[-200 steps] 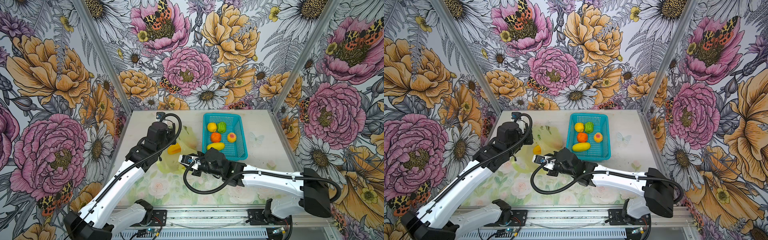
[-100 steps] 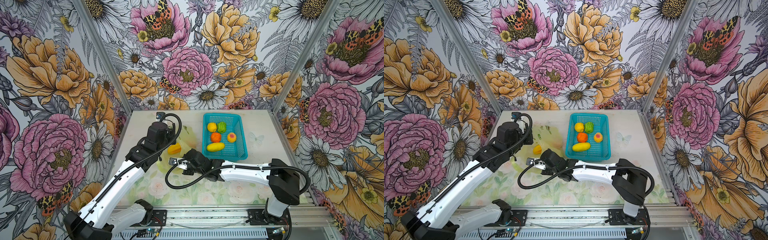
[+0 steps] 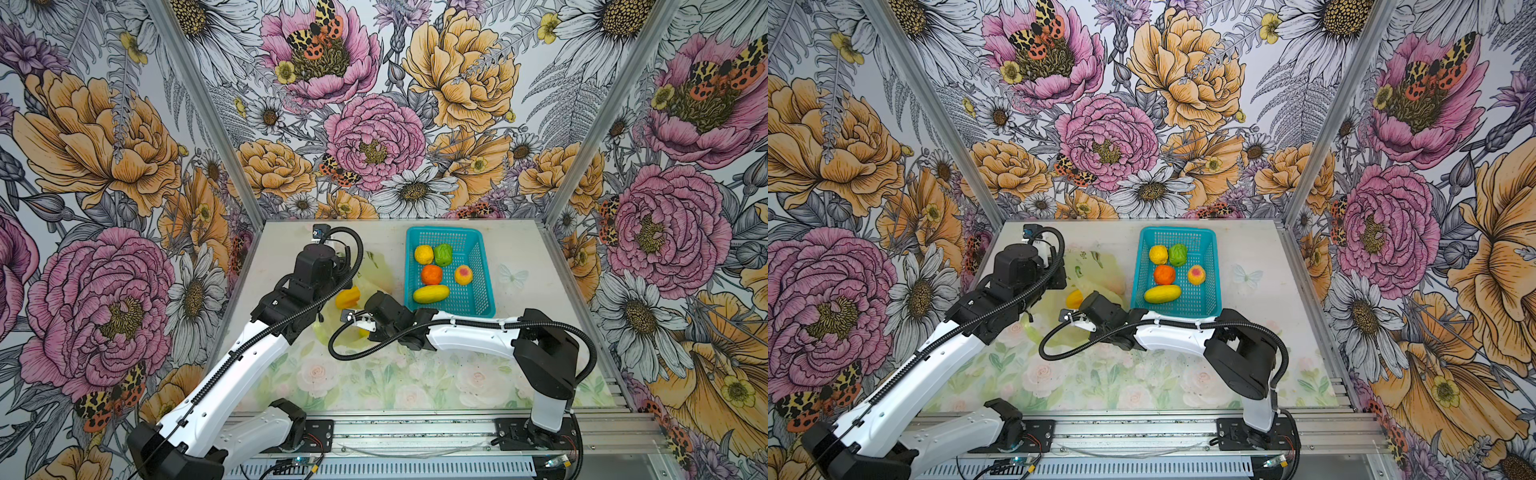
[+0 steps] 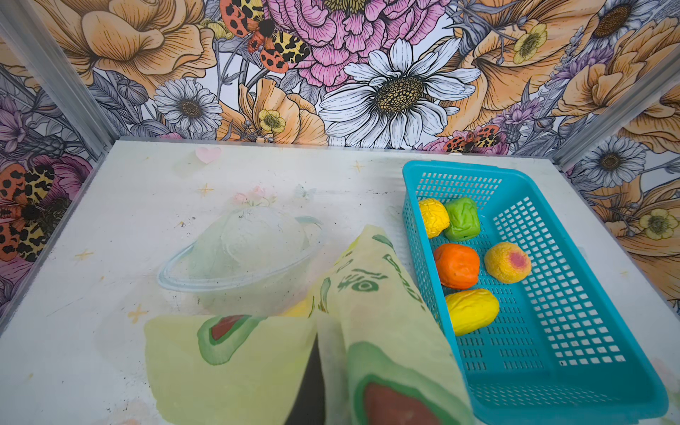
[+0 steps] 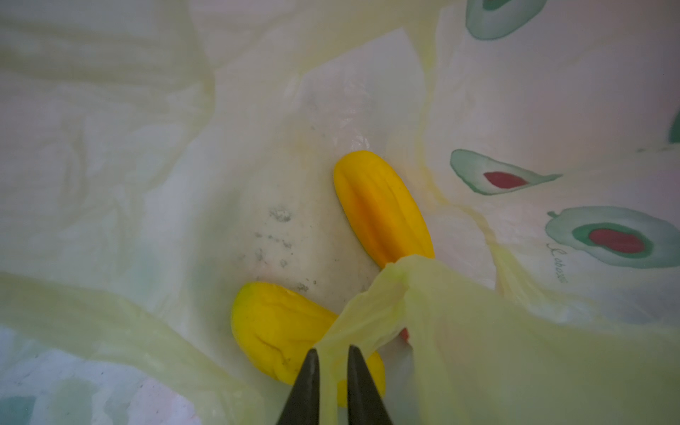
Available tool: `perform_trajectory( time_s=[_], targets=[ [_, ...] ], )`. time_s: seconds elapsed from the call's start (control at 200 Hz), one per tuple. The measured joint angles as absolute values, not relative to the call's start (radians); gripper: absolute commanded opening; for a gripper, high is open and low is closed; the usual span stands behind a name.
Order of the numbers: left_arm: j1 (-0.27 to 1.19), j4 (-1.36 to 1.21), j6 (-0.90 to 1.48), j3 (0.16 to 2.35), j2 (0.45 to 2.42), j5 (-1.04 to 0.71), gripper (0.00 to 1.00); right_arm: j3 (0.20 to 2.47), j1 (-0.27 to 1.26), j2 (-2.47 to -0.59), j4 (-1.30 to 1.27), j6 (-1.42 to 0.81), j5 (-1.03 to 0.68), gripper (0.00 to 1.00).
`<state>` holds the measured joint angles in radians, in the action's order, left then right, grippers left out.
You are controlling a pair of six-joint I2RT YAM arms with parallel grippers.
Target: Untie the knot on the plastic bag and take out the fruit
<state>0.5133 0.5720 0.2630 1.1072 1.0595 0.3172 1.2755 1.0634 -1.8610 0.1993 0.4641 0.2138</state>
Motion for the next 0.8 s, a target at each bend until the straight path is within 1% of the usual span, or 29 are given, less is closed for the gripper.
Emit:
perform_trajectory(
  time_s=[0.23, 0.285, 0.35, 0.41, 0.801],
  targets=[
    [0.513, 0.572, 0.263, 1.107, 1.060, 0.317, 0.00, 1.287, 1.085, -1.861, 0.251, 0.467, 0.220, 0.21],
    [0.513, 0.572, 0.263, 1.107, 1.060, 0.317, 0.00, 1.287, 1.097, -1.861, 0.258, 0.470, 0.219, 0.16],
    [0.513, 0.572, 0.263, 1.107, 1.060, 0.317, 0.00, 1.288, 1.117, -1.861, 0.265, 0.477, 0.217, 0.06],
    [0.513, 0.572, 0.263, 1.107, 1.060, 0.317, 0.00, 1.292, 1.132, -1.861, 0.278, 0.482, 0.217, 0.00],
    [0.513, 0.572, 0.266, 1.107, 1.060, 0.317, 0.00, 1.351, 1.159, -1.895, 0.309, 0.488, 0.243, 0.00]
  ],
)
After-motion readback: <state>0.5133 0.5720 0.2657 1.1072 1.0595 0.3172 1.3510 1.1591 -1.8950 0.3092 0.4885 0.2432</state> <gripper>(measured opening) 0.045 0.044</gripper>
